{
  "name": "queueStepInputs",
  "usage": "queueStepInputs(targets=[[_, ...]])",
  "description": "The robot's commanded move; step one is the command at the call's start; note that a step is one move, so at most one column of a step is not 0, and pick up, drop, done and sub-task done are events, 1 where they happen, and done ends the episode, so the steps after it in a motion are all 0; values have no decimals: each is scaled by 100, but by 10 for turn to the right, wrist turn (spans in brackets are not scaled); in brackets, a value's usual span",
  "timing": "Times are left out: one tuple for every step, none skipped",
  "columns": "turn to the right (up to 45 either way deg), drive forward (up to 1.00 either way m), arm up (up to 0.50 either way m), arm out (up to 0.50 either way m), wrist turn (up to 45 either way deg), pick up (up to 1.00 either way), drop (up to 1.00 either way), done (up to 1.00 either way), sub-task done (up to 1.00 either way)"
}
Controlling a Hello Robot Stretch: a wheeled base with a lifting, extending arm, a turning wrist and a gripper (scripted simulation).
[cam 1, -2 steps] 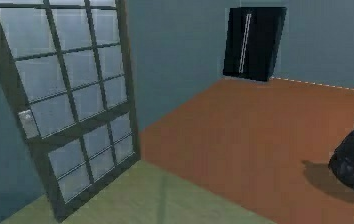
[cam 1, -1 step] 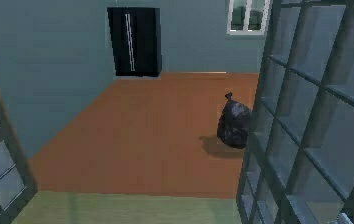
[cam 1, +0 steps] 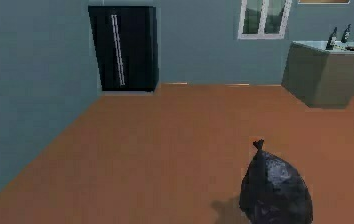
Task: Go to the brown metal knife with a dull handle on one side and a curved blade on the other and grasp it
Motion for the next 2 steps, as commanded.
queueStepInputs(targets=[[30,0,0,0,0,0,0,0,0],[0,100,0,0,0,0,0,0,0]])
